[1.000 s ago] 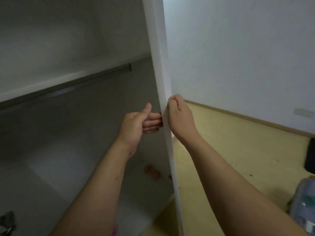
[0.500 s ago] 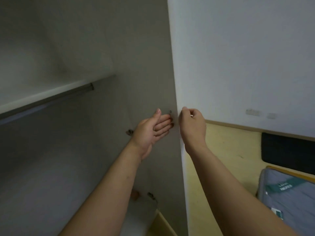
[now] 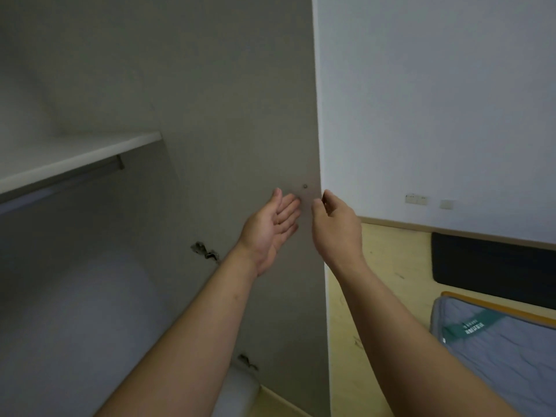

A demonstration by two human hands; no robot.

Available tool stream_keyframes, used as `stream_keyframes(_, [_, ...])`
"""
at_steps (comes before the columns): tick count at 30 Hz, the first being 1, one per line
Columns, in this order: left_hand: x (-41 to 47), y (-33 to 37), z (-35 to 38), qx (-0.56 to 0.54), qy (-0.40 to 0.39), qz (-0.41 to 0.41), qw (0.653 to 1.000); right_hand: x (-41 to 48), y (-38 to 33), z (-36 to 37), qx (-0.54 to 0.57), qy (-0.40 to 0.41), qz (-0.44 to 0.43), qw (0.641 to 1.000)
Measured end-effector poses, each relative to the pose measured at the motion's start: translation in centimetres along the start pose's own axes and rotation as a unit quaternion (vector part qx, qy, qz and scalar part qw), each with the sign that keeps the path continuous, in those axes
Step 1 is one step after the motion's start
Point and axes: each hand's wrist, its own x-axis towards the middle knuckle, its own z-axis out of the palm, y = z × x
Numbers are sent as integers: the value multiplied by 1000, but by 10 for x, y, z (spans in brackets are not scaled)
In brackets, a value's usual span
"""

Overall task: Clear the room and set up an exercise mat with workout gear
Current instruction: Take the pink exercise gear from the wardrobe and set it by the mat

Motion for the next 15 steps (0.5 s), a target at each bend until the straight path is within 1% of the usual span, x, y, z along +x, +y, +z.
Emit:
stream_keyframes(3, [2, -7, -12, -5, 30, 15, 999, -12, -2, 4, -6, 26, -31, 999])
stream_keyframes(4, [0, -10, -18, 0, 56, 29, 998, -18, -4, 7, 1, 26, -53, 998])
stream_keyframes(6, [-9, -18, -35, 17, 128, 63, 990, -26, -5, 18, 15, -2, -81, 997])
stream_keyframes(8, [-23, -30, -56, 52, 211, 92, 972, -31, -2, 34, 27, -50, -79, 995])
stream_keyframes(10, [-43, -47, -81, 91, 304, 96, 944, -37, 4, 54, 27, -113, -72, 991])
stream_keyframes(13, [-82, -82, -118, 120, 426, 65, 894, -48, 20, 88, -10, -215, -65, 974])
stream_keyframes(15, [-108, -111, -143, 105, 500, 27, 859, -60, 35, 116, -49, -306, -67, 949])
